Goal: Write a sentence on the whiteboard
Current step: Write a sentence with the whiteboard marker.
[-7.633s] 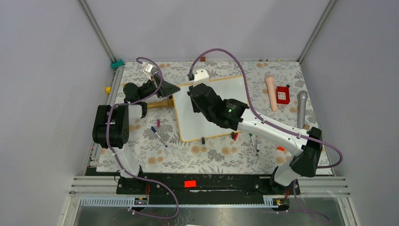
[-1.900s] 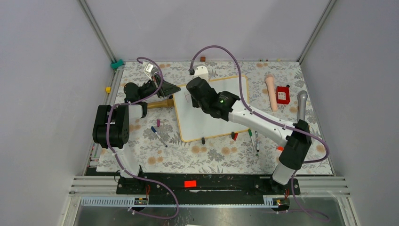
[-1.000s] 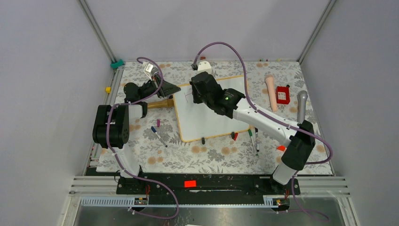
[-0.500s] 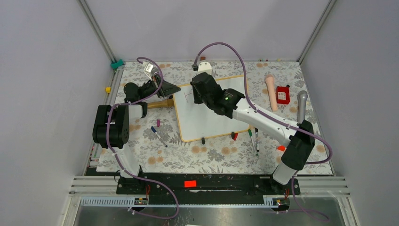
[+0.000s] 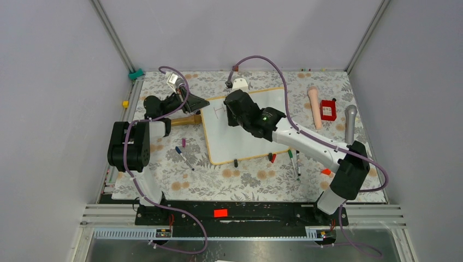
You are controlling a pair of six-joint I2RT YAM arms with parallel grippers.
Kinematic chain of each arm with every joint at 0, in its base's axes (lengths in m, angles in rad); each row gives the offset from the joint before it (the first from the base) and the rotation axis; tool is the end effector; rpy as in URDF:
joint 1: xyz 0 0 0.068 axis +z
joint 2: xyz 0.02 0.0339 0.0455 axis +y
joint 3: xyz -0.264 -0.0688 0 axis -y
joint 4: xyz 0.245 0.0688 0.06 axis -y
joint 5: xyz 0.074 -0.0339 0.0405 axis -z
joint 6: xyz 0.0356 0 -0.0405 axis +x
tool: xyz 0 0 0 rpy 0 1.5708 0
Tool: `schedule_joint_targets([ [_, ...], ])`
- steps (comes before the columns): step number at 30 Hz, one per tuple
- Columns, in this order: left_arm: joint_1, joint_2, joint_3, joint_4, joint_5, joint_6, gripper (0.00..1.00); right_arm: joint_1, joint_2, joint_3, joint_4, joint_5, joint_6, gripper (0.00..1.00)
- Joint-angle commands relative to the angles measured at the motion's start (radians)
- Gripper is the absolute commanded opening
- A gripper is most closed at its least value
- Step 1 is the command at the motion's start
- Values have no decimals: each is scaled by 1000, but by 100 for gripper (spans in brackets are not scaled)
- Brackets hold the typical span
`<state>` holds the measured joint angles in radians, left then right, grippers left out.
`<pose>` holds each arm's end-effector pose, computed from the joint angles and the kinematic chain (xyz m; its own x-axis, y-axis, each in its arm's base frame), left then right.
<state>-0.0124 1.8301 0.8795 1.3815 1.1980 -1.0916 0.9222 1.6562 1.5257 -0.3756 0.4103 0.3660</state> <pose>0.3575 -0.0376 0.2405 -0.5623 -0.3162 -0.7641 0.7628 0.1585 -0.6269 0.2448 0.2995 0.3524 -0.4596 -0.0630 -0.8859 -0.3808 0.9151 0.1325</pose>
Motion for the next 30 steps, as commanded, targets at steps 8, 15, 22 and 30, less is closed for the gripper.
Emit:
schedule_joint_targets([
  [8, -14, -39, 18, 84, 48, 18, 0, -9, -42, -76, -42, -30, 49, 0],
  [15, -14, -41, 16, 85, 48, 18, 0, -9, -109, -64, 23, -144, -51, 0],
  [22, -14, -40, 20, 85, 45, 18, 0, -9, -146, -67, 32, -106, -137, 0],
  [30, -14, -38, 26, 85, 44, 15, 0, 50, -82, 53, -92, 97, -212, 0],
])
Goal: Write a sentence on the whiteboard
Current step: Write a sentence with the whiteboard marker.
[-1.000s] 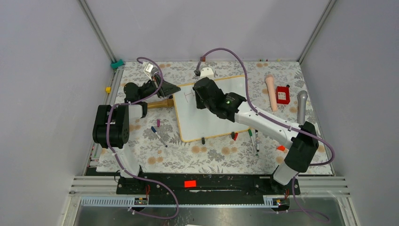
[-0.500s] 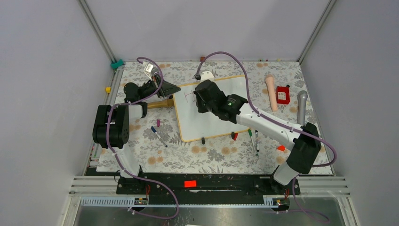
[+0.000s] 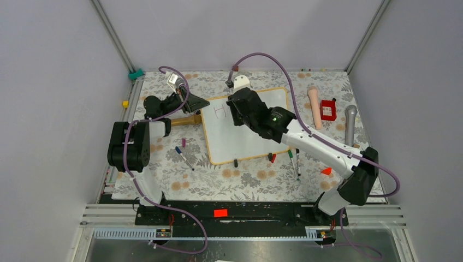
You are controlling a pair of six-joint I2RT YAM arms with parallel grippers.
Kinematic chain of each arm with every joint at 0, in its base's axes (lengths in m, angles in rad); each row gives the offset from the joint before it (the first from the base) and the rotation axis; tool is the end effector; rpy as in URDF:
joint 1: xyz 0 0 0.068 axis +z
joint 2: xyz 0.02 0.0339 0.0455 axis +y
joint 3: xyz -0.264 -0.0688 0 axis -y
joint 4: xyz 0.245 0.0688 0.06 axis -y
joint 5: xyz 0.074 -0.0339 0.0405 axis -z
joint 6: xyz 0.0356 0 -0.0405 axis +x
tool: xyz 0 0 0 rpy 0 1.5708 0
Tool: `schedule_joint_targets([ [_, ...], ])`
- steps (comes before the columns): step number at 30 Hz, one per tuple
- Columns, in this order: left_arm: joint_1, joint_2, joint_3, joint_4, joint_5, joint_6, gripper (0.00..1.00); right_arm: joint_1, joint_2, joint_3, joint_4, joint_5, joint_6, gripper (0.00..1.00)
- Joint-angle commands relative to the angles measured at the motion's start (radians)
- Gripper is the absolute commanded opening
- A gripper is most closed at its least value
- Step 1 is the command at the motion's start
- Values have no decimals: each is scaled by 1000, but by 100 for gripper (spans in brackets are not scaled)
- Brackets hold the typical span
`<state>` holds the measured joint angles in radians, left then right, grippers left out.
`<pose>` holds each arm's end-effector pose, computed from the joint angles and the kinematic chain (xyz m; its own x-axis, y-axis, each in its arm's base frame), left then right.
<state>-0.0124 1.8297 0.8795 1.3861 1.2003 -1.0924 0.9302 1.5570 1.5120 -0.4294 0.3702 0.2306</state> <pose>0.3572 -0.0376 0.2410 -0.5597 -0.3145 -0.7667 0.7658 0.1572 -0.6235 0.2250 0.2803 0.3774 -0.3927 -0.1702 -0.9038 -0.4780 0.8774 0.0424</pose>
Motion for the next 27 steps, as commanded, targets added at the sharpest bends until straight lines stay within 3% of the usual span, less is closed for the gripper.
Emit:
schedule_joint_targets([
  [1, -14, -38, 28, 80, 41, 15, 0, 50, 20, 66, -35, 149, -82, 0],
  [27, -14, -37, 32, 80, 42, 9, 0, 49, 111, 106, -25, 217, 2, 0],
])
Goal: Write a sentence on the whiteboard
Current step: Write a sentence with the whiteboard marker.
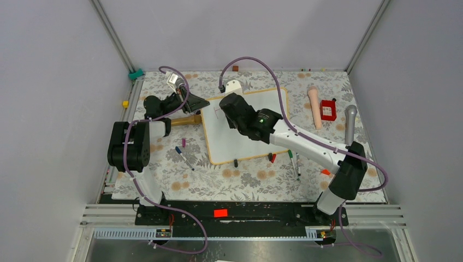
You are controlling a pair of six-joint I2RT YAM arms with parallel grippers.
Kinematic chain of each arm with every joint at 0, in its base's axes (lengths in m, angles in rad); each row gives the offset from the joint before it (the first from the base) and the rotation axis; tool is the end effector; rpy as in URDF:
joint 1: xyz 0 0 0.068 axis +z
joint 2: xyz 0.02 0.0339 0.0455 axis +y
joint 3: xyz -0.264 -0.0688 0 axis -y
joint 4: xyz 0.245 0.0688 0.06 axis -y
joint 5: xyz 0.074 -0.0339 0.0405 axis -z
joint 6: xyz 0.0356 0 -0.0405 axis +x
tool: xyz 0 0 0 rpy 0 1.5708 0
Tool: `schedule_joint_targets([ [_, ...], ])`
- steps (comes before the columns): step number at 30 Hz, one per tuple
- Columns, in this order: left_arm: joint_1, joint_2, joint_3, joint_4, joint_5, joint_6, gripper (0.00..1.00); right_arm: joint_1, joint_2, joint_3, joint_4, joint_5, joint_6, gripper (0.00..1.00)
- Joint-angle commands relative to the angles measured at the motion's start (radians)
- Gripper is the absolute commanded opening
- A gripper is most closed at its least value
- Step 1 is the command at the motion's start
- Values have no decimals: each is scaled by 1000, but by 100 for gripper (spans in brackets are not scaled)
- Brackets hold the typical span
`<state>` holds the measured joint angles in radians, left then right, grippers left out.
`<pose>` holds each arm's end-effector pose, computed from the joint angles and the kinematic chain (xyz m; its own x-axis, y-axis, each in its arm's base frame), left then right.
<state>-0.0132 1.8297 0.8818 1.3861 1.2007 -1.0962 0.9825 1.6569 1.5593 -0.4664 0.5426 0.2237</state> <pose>0.3575 -0.0379 0.2416 -0.5612 -0.3143 -0.7657 0.7653 0.1552 -0.6247 0.2266 0.3065 0.3565 -0.3936 -0.2477 -0.8853 -0.3927 0.9160 -0.0817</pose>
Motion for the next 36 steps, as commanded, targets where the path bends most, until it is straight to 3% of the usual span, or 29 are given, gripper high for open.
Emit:
schedule_joint_targets([
  [1, -13, -38, 28, 80, 43, 14, 0, -4, 15, 64, 12, 46, 7, 0],
  [22, -13, -40, 26, 80, 41, 19, 0, -11, 41, 78, 11, 67, -10, 0],
  [36, -13, -41, 21, 80, 41, 23, 0, -19, 50, 71, 9, -53, -9, 0],
])
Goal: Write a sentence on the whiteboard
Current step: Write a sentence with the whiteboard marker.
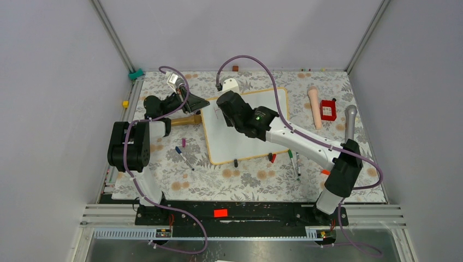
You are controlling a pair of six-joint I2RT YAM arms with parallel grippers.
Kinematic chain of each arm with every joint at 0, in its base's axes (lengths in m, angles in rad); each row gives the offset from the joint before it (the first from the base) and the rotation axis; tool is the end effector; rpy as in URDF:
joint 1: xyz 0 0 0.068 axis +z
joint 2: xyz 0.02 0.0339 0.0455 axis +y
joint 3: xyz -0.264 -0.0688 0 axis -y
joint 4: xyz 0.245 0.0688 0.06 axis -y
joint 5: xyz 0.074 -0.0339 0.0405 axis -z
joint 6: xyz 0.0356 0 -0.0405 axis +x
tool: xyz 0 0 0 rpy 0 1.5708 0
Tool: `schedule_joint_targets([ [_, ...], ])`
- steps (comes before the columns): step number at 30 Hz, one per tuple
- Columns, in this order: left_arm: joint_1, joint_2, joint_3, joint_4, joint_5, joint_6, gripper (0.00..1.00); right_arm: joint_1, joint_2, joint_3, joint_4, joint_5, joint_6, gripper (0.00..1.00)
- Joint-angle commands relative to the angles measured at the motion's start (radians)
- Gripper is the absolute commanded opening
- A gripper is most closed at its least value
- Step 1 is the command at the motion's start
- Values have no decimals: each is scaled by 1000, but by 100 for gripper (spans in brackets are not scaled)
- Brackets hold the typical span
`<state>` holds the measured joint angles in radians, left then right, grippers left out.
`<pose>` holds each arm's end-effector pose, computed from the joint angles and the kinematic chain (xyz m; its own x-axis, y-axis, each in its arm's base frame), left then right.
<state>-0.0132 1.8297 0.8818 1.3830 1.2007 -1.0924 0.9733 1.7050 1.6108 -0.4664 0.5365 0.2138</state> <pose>0.3576 -0.0379 0.2413 -0.5607 -0.3137 -0.7663 0.7655 0.1564 -0.6241 0.2364 0.3151 0.3562 -0.3914 -0.2510 -0.8853 -0.3930 0.9155 -0.0859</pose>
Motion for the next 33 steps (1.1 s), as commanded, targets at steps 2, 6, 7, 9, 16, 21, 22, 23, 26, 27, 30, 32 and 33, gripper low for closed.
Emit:
schedule_joint_targets([
  [2, -13, -41, 21, 82, 40, 21, 0, -10, -1, 12, 3, -56, 1, 0],
  [6, -13, -41, 23, 83, 43, 23, 0, -10, 4, 23, -48, -59, -1, 0],
  [7, -13, -42, 23, 83, 42, 23, 0, -10, 3, 19, -57, -59, 1, 0],
  [9, -13, -42, 23, 83, 42, 23, 0, -10, -5, 5, -64, -55, 5, 0],
  [16, -13, -42, 23, 83, 41, 25, 0, -17, -12, -6, -65, 13, 22, 0],
  [21, -13, -39, 23, 83, 42, 25, 0, -38, 13, 41, -66, 26, 21, 0],
  [22, -13, -41, 20, 83, 42, 26, 0, -42, 17, 49, -65, 25, 19, 0],
  [23, -13, -41, 20, 83, 42, 28, 0, -45, 23, 59, -65, 22, 18, 0],
  [26, -13, -40, 20, 83, 43, 28, 0, -52, 38, 85, -65, 15, 10, 0],
  [27, -13, -42, 20, 83, 43, 28, 0, -54, 41, 93, -65, 11, 8, 0],
  [30, -13, -41, 20, 83, 41, 27, 0, -56, 49, 110, -65, 3, 1, 0],
  [32, -13, -39, 20, 83, 41, 26, 0, -56, 51, 113, -65, -3, 0, 0],
  [33, -13, -41, 20, 83, 41, 26, 0, -56, 50, 111, -65, -7, 1, 0],
])
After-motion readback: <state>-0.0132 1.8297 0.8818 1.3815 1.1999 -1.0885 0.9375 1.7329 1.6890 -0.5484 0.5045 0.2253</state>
